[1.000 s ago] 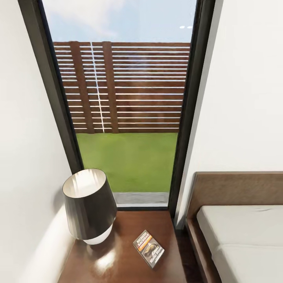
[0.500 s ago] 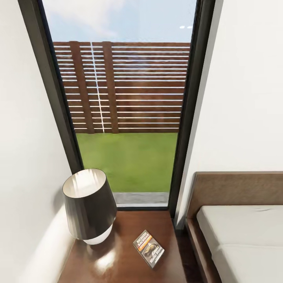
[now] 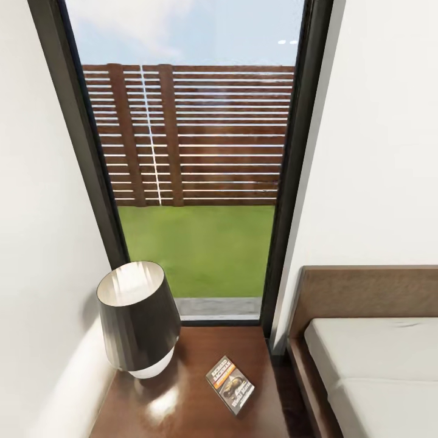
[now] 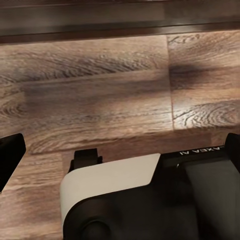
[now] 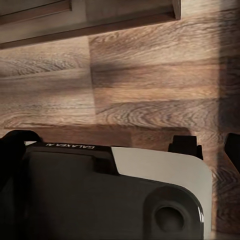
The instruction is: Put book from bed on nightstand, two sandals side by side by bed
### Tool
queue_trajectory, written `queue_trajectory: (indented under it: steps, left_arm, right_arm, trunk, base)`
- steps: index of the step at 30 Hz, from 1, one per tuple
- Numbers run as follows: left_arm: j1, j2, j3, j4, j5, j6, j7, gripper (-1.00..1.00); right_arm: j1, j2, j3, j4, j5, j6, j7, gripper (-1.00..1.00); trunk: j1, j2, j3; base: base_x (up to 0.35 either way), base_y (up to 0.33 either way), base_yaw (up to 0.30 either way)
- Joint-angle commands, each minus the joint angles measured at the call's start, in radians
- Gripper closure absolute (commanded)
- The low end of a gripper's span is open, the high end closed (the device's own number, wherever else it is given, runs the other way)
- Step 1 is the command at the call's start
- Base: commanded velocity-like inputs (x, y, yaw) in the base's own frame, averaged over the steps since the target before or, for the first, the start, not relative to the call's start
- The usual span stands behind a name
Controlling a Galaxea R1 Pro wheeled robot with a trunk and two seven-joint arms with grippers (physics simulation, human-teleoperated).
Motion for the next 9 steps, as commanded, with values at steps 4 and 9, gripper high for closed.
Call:
queue_trajectory:
  steps: [4, 9]
  left_arm:
    - [-0.001, 0.004, 0.008, -0.002, -0.011, -0.006, -0.003, -1.00]
    - [-0.001, -0.001, 0.008, -0.003, -0.010, -0.007, -0.003, -1.00]
  right_arm:
    - [-0.002, 0.002, 0.008, 0.004, -0.010, -0.005, 0.005, -1.00]
    - [-0.002, 0.003, 0.008, 0.004, -0.010, -0.005, 0.005, -1.00]
  trunk:
    - [0.000, -0.001, -0.001]
    - [0.000, -0.001, -0.001]
  base:
    - [0.000, 0.000, 0.000]
    - [0.000, 0.000, 0.000]
